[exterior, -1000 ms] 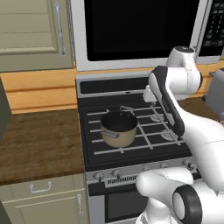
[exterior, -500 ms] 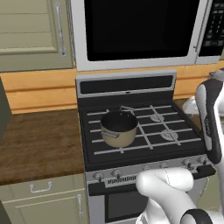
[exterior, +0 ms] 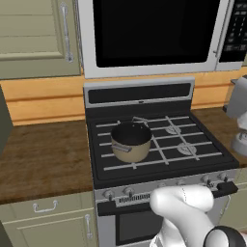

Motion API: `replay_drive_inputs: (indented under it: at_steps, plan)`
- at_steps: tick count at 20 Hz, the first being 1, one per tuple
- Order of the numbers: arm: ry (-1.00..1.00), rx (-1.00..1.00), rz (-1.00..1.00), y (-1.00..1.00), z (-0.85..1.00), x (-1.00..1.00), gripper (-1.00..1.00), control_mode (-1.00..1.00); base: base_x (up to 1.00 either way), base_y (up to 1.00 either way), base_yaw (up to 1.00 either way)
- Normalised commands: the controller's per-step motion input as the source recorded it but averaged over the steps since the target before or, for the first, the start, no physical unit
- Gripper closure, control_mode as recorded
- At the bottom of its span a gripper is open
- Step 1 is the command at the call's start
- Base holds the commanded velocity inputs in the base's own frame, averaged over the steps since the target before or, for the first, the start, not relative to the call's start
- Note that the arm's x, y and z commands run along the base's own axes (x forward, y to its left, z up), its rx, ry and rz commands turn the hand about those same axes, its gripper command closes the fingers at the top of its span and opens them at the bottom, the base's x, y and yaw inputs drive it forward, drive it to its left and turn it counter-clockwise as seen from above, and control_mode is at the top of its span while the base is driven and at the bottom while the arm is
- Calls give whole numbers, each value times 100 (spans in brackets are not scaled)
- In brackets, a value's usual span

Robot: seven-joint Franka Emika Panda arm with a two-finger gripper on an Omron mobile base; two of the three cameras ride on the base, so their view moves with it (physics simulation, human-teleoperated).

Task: Pick the kettle from the counter and place it on a stove burner. Then turn the burner on.

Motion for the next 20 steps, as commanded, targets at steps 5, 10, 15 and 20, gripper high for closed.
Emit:
replay_drive_inputs:
  at_steps: [5,10,15,20]
  plan:
    - [5,20,-40,-100,0,32,-100,-100,0,0,0]
    - [17,18,-41,-100,0,57,-100,-100,0,0,0]
    - [10,13,-26,-95,-3,83,-100,-100,0,0,0]
    - [4,5,-3,-27,-8,5,-100,-100,0,0,0]
